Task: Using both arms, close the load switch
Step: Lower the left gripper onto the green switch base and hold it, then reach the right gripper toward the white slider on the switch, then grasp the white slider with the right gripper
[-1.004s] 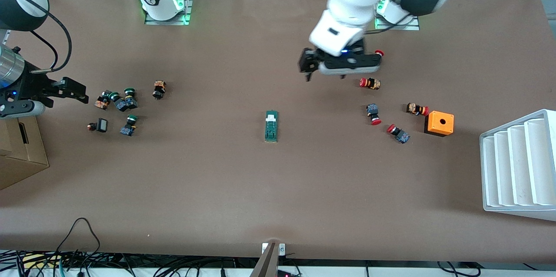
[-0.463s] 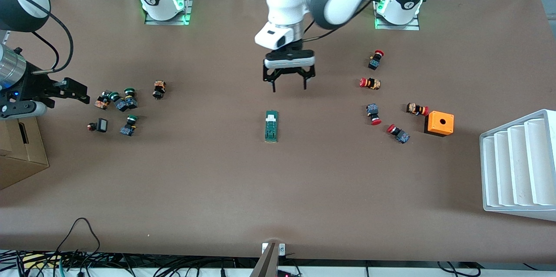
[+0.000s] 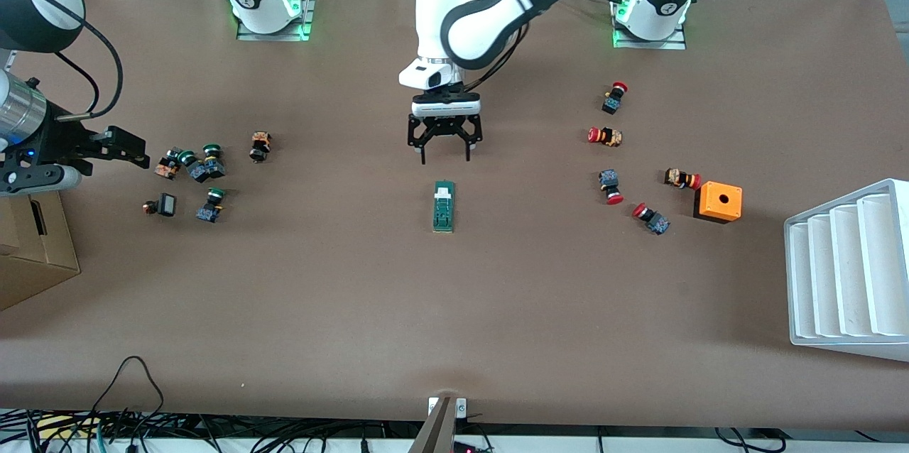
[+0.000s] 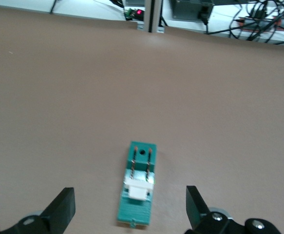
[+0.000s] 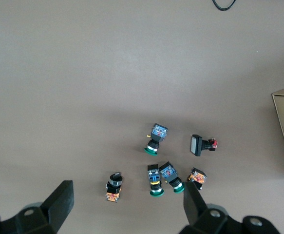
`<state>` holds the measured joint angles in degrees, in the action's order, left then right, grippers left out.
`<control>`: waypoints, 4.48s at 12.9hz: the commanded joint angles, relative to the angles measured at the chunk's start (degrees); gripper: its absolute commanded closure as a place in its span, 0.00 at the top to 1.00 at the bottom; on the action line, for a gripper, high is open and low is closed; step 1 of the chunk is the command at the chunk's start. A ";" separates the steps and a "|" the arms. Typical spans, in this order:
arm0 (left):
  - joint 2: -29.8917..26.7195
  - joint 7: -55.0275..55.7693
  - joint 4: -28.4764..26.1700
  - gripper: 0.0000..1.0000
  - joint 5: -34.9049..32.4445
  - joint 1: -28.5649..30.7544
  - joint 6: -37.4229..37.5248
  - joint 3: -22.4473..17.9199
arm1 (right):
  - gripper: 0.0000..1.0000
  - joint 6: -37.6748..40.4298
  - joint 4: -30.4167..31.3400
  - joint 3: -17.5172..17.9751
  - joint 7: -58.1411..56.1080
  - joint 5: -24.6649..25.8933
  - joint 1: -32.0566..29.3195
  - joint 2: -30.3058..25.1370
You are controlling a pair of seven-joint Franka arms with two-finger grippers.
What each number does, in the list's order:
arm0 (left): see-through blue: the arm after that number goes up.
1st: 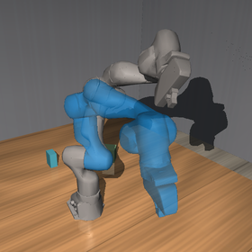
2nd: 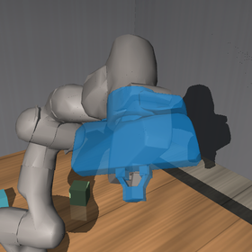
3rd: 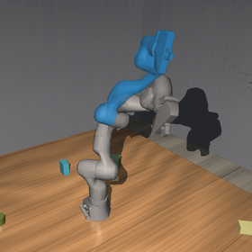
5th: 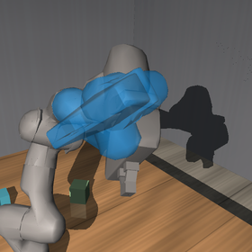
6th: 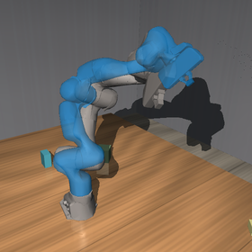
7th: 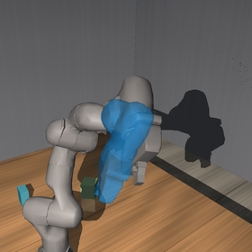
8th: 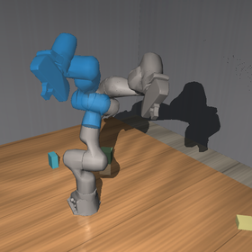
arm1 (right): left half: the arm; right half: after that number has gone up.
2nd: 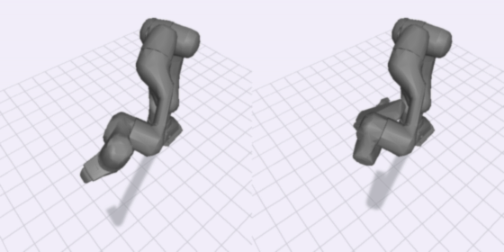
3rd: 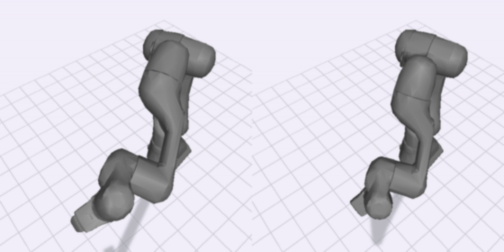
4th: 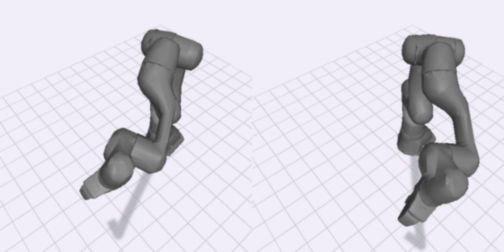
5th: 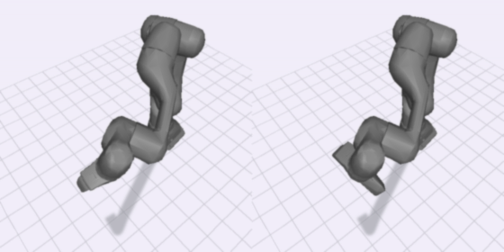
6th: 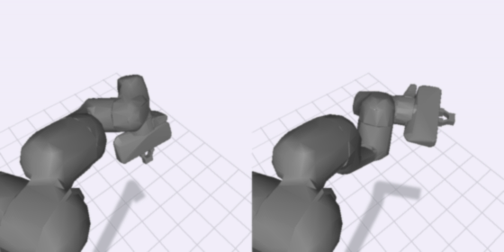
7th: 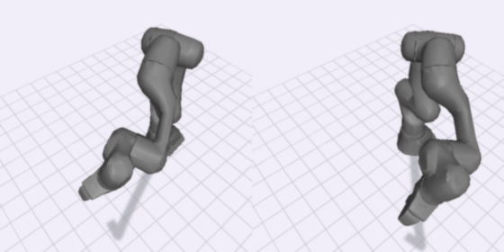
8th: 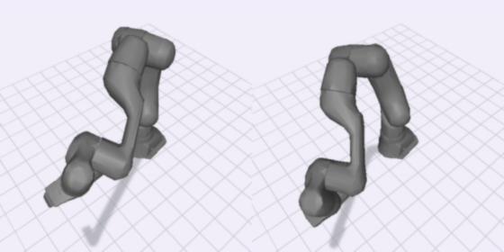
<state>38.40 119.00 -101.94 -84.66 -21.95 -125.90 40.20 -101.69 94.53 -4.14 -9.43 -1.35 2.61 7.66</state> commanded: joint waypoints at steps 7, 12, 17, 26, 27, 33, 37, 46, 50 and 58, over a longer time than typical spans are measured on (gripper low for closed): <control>14.40 15.03 1.74 1.00 -28.78 -2.39 11.36 0.67 | 1.00 4.04 -1.02 0.19 -0.85 0.39 -0.15 0.77; 18.80 15.12 3.32 1.00 -35.38 -3.10 15.85 0.58 | 1.00 3.34 -1.45 0.54 0.64 -0.32 0.99 2.00; 22.50 15.12 4.73 1.00 -40.67 -4.15 17.71 0.06 | 0.99 3.08 -9.09 0.54 10.02 -4.80 5.90 9.46; 24.44 16.34 5.00 0.37 -43.74 -4.15 19.11 -0.30 | 0.99 -12.45 -15.61 0.63 46.56 -10.34 18.47 21.42; 24.44 16.52 4.91 0.23 -43.83 -4.15 19.29 -0.39 | 0.99 -15.26 -15.35 0.72 51.48 -10.43 20.48 22.47; 24.79 16.53 4.91 0.00 -43.83 -4.15 19.82 -0.39 | 0.98 -28.62 -11.06 3.26 80.13 -10.43 26.30 26.17; 24.96 16.61 4.91 0.01 -43.83 -4.15 19.82 -0.39 | 0.97 -31.99 -8.05 5.02 95.53 -10.34 28.49 27.31; 24.97 16.61 5.00 0.01 -43.74 -4.24 20.25 -0.39 | 0.66 -36.12 -8.05 5.81 109.71 -8.85 34.56 32.68; 24.88 16.52 5.09 0.01 -43.74 -4.33 20.34 -0.30 | 0.58 -36.12 -5.60 6.43 111.56 -8.49 35.44 32.68; 24.88 16.96 5.44 0.01 -43.57 -5.56 20.61 -0.39 | 0.56 -38.67 -2.16 7.66 112.62 -7.71 35.71 32.41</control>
<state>61.20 135.86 -100.00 -126.83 -25.97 -103.40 40.37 -139.18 91.31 3.13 101.56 -10.61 38.38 40.90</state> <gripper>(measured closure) 0.507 0.441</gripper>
